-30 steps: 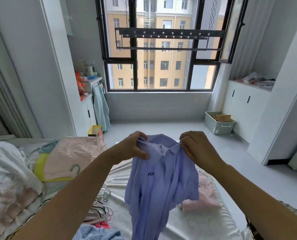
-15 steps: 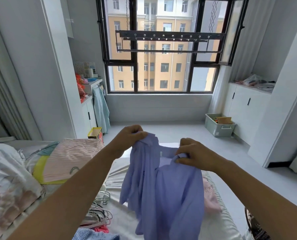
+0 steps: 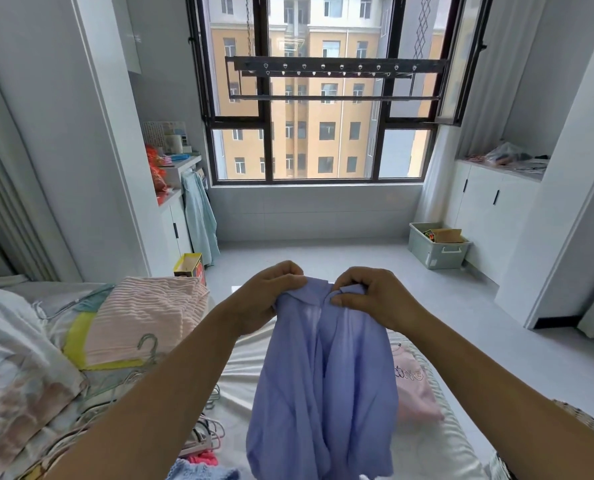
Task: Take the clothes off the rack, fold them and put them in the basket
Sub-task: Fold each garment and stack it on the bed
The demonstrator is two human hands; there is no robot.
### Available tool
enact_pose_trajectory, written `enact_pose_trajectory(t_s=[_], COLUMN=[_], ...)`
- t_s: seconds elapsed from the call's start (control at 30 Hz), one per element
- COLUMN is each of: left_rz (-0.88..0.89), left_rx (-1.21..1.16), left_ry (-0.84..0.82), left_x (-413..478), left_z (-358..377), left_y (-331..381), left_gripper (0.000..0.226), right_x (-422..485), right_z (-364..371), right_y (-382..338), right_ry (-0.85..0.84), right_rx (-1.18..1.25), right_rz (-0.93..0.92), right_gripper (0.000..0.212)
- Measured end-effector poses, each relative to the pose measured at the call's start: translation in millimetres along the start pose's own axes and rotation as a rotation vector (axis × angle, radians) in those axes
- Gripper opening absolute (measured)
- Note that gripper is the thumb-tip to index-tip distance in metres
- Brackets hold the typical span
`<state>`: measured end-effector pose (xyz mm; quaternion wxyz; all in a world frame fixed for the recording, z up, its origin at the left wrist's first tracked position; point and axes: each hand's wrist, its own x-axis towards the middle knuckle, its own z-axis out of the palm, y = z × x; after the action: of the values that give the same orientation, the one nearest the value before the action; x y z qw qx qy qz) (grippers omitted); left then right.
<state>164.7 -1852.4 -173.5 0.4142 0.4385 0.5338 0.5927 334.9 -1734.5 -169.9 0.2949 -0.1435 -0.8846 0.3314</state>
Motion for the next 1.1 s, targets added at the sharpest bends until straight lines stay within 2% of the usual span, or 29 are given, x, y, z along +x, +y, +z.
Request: enact_pose_trajectory(t_s=[0.2,0.5,0.63,0.9,1.03,1.1], left_rz=[-0.031,-0.036,-0.039,-0.065,-0.050,-0.036], left_rx=[-0.027,0.034,0.021,0.110,0.084,0.101], left_ry=[0.032,0.044,0.067,-0.003,0.007,0.002], left_x=[-3,-4,-3,-3,-3,-3], left_z=[-2,3,2,5,5,6], left_y=[-10,-9,-10,-7,-10,-11], left_gripper=[0.025,0.023,0.023,0.020,0.021,0.019], right_x=[-1,-2,0,-5,-4,-6], right_z=[5,14,13,13,9,9], right_y=[1,1,4,2,1,4], right_ry=[-0.048,-0.024,-0.025,-0.071,-0.121,-0.177], right_rx=[0.036,0.061,0.034,-0.008,-0.084,-0.145], right_rz=[0.056,0.046,0.084,0.115,0.147,0.164], right_gripper=[0.020,0.028,0.027,0.023,0.012,0.017])
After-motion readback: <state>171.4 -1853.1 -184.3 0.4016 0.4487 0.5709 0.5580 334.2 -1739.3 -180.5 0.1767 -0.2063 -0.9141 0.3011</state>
